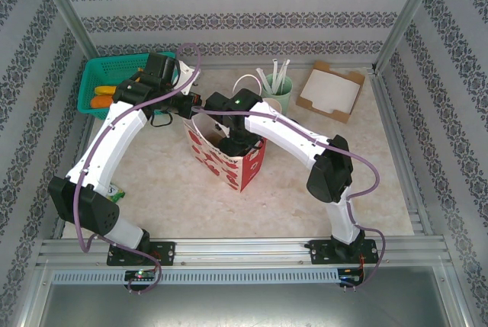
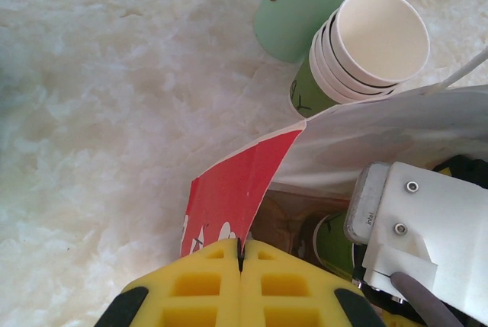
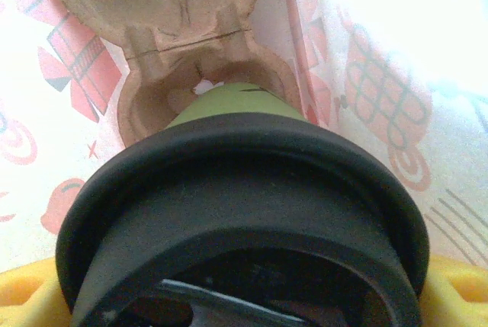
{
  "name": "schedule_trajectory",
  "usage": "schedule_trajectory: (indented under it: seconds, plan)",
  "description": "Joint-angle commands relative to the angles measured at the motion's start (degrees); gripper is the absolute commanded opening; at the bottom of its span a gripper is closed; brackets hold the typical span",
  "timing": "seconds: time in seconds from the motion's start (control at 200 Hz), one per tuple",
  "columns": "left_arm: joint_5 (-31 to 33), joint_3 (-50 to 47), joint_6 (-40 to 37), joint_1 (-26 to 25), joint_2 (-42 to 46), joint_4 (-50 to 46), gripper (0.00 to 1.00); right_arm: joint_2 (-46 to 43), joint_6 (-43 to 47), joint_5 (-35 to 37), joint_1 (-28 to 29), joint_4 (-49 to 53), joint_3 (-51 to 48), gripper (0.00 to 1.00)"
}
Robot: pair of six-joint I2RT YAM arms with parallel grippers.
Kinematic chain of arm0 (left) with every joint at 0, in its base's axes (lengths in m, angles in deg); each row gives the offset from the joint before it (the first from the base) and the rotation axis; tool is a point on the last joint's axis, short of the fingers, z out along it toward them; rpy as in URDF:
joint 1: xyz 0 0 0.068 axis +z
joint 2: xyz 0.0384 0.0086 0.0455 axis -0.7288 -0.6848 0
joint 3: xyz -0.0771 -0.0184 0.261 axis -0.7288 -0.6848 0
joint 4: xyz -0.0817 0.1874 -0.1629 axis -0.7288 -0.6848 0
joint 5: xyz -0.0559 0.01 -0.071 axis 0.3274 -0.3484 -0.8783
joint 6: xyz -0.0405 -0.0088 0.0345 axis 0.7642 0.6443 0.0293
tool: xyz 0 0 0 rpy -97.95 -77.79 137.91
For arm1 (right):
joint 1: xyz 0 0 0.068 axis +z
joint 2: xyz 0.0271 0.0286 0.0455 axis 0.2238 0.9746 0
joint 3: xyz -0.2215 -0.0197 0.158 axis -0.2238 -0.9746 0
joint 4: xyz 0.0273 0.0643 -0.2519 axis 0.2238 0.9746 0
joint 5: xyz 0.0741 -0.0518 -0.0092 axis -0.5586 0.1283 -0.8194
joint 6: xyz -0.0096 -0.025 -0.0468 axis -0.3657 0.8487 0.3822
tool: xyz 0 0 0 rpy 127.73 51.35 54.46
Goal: Pack the takeout coffee
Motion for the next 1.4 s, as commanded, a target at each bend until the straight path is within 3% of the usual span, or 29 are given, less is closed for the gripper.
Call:
schedule_trajectory:
  seconds: [0.0, 1.399]
  plan:
    - [-0.6, -0.2, -0.2, 0.4, 0.8, 1.6, 0.00, -1.2, -0.5, 0.3, -0.5, 0.0, -1.7, 0.43]
    - [-0.3, -0.3, -0.3, 0.4, 0.8, 1.7, 0.00, -1.6, -1.0, -1.1, -1.7, -1.5, -4.2, 0.43]
